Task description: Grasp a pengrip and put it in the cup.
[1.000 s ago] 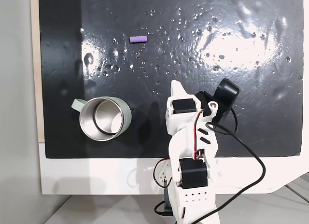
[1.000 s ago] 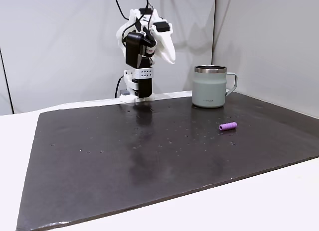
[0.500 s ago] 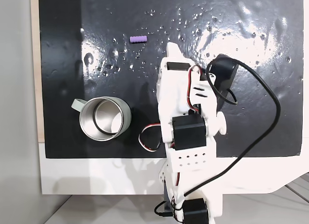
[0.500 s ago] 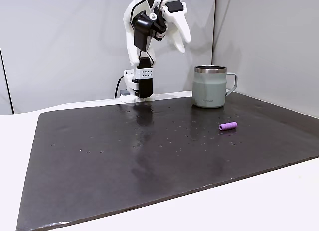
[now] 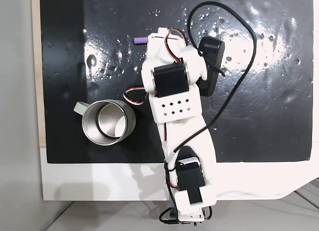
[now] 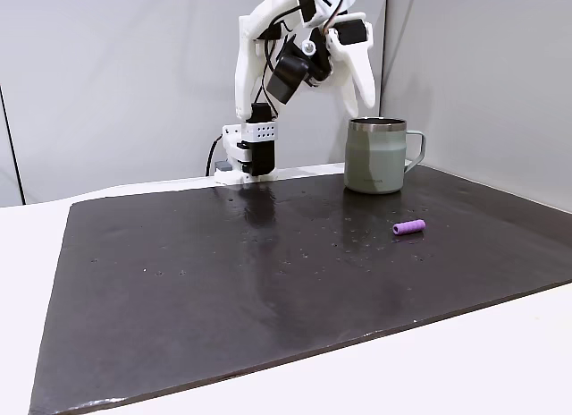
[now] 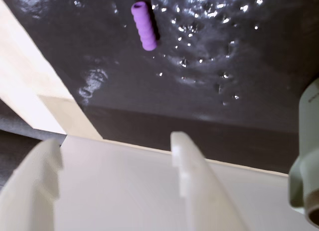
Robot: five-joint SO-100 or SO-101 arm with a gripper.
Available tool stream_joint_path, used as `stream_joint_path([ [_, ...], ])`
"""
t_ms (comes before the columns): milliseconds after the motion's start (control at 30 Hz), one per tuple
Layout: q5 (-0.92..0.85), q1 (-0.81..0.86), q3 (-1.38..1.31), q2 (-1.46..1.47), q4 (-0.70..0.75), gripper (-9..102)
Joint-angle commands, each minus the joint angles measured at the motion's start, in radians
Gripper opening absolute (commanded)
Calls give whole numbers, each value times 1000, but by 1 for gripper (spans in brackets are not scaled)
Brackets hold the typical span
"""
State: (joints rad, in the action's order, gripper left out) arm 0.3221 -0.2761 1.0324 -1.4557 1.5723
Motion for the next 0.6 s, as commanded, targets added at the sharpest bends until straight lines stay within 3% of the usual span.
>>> stream_joint_path([
  [0, 8, -9, -130, 81, 20, 22],
  [567, -20, -20, -489, 482, 8, 24],
])
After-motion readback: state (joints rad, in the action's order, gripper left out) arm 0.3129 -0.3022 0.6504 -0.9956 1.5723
